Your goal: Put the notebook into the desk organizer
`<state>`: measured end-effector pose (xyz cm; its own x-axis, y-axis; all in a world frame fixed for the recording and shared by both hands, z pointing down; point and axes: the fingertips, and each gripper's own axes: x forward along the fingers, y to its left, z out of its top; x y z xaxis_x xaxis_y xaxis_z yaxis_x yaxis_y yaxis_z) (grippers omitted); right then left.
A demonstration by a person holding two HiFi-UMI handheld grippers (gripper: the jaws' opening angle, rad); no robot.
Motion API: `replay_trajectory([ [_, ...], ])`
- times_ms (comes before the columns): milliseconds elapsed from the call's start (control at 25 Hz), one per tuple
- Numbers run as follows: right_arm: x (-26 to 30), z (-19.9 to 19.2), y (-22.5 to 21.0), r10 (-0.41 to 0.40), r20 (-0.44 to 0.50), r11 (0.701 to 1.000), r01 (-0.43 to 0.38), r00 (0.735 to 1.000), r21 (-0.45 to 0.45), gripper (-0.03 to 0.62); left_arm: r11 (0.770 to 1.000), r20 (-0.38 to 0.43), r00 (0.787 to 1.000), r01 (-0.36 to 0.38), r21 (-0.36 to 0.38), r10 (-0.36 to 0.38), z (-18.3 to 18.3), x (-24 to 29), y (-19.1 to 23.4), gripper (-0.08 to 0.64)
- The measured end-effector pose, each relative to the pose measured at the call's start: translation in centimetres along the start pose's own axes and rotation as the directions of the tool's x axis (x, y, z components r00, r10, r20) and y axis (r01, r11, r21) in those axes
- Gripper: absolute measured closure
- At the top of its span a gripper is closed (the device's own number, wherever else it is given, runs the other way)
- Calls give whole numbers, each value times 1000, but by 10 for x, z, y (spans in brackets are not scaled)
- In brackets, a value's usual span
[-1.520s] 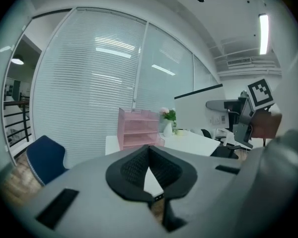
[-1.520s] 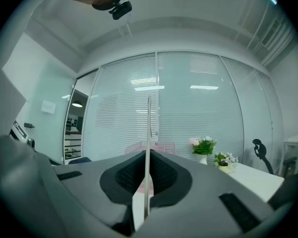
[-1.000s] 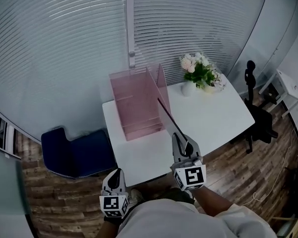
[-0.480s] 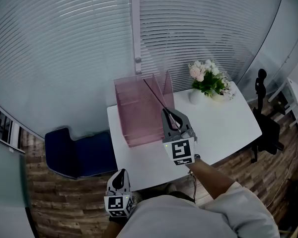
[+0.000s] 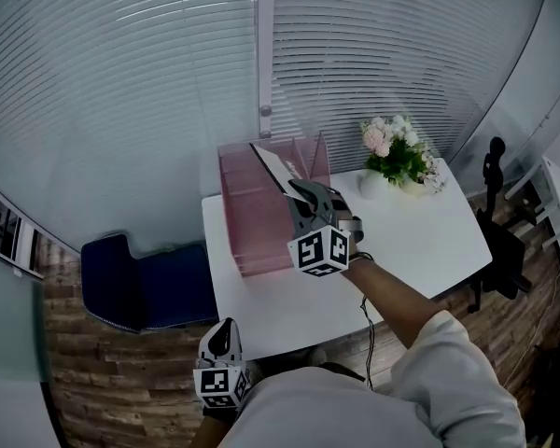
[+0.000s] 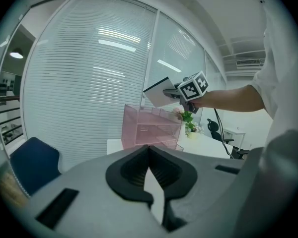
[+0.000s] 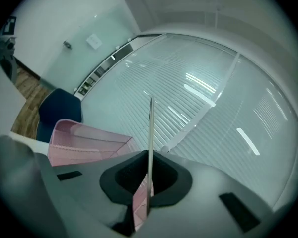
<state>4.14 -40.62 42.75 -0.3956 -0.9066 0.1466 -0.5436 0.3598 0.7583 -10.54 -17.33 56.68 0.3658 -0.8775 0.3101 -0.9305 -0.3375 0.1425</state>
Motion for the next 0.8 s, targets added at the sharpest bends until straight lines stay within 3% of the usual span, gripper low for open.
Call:
replay_trajectory([
  [120, 24, -9, 18, 51, -44, 991, -56, 998, -121, 571, 1000, -7, 1000, -13, -11, 13, -5, -3, 6, 551],
  [320, 53, -26, 50, 129, -122, 951, -158, 984, -266, 571, 999, -16, 999, -42, -34, 42, -13, -10, 18, 552],
  [480, 69, -34, 74, 192, -187, 890, -251, 963, -380, 571, 997, -20, 998, -62, -49, 62, -17, -13, 28, 552],
  [800, 77, -50, 109, 285, -303, 783, -403, 910, -475, 566, 994, -23, 997, -79, -72, 78, -24, -17, 37, 552],
])
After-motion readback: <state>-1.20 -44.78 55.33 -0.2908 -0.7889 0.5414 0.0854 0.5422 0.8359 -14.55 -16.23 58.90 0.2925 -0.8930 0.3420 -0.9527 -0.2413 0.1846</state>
